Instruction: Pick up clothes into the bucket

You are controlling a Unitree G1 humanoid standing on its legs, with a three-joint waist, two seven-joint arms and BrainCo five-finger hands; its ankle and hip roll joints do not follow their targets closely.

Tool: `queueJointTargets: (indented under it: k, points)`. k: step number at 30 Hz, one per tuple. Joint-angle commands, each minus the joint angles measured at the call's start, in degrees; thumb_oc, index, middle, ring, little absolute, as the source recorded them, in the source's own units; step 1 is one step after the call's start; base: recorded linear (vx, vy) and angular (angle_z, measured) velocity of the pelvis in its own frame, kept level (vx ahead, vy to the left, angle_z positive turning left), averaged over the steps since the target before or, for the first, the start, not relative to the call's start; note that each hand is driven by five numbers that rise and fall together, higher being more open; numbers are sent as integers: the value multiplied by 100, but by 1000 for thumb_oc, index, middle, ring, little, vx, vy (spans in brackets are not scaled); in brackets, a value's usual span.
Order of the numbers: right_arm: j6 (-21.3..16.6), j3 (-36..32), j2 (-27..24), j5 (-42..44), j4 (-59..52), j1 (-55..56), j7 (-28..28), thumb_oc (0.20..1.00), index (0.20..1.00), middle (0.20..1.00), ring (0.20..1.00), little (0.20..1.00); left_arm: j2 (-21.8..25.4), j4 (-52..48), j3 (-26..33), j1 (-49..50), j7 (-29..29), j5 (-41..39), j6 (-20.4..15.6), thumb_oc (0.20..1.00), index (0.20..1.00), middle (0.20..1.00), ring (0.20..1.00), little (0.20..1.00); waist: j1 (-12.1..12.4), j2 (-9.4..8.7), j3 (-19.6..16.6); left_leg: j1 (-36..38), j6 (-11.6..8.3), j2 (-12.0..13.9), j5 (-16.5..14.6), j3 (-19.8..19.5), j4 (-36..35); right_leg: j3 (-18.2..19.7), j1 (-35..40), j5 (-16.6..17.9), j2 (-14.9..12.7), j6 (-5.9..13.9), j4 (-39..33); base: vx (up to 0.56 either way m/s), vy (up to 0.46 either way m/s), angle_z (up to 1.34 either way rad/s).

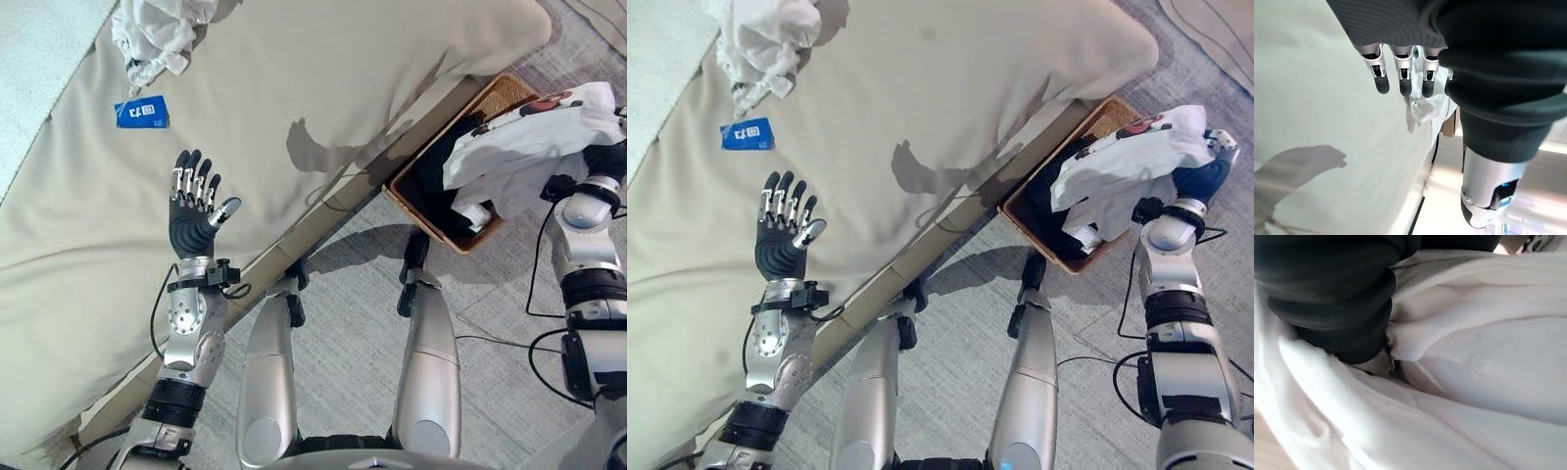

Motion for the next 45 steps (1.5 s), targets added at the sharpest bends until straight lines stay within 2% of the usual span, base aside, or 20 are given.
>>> queueJointTargets:
  k: [1, 10, 19, 31, 33, 34, 35, 38, 45]
  points:
    - [-66, 293, -370, 165, 423, -394, 16, 200, 200, 200, 200, 200, 58, -500, 3, 49, -16, -287, -393, 1000, 1000, 1000, 1000, 1000, 2, 174, -145, -280, -118, -22, -755, -70, 768, 150, -38, -11, 98, 194, 95, 0, 0, 0]
    - [256, 1082, -558, -191, 1256, -1018, 333, 200, 200, 200, 200, 200, 164, -695, -79, -110, 28, -288, -477, 1000, 1000, 1000, 1000, 1000, 95, 329, -148, -632, -89, -95, -823, -49, 996, 277, -471, -138, 48, 160, 409, 3, 2, 2]
    - [367, 1604, -495, -468, 1441, -1324, 538, 200, 200, 200, 200, 200, 129, -813, -85, -189, 69, -330, -504, 1000, 1000, 1000, 1000, 1000, 144, 367, -171, -1034, -62, -118, -885, -54, 1304, 386, -907, -245, 37, 106, 768, 5, -8, 5]
    - [542, 1578, -449, -611, 1894, -1539, 374, 200, 200, 200, 200, 200, 151, -906, -107, -197, 139, -374, -515, 1000, 1000, 1000, 1000, 1000, 185, 371, -234, -1249, -52, -145, -853, -111, 1367, 366, -1108, -298, 27, 80, 912, 1, -1, 0]
    - [563, 1583, -439, -585, 1953, -1583, 371, 344, 344, 344, 344, 344, 166, -886, -105, -217, 167, -348, -506, 1000, 1000, 1000, 1000, 1000, 186, 354, -241, -1247, -53, -155, -839, -128, 1335, 352, -1095, -299, 31, 79, 895, 0, 0, 0]
    - [569, 1539, -441, -542, 1974, -1590, 307, 812, 812, 812, 812, 812, 175, -902, -77, -238, 182, -351, -512, 1000, 1000, 1000, 1000, 1000, 183, 337, -261, -1237, -53, -161, -830, -143, 1286, 337, -1079, -304, 28, 80, 861, 0, 0, 0]
    - [569, 1539, -440, -542, 1975, -1591, 306, 1000, 1000, 1000, 1000, 1000, 177, -903, -77, -239, 183, -350, -511, 1000, 1000, 1000, 1000, 1000, 182, 336, -260, -1236, -53, -162, -827, -144, 1282, 335, -1077, -303, 27, 79, 859, 0, 0, 0]
    - [682, 1482, -407, -474, 2189, -1691, 196, 1000, 1000, 1000, 1000, 1000, 204, -872, -28, -248, 250, -329, -502, 1000, 1000, 1000, 1000, 1000, 184, 308, -304, -1241, -60, -161, -817, -168, 1244, 313, -1074, -302, 33, 72, 821, 0, 0, 0]
    - [637, 1342, -256, -286, 2202, -1665, 117, 1000, 1000, 1000, 1000, 1000, 197, -908, 25, -248, 326, -265, -492, 1000, 1000, 1000, 1000, 1000, 176, 271, -351, -1219, -57, -154, -802, -194, 1194, 293, -1055, -299, 42, 69, 787, 1, -2, 2]
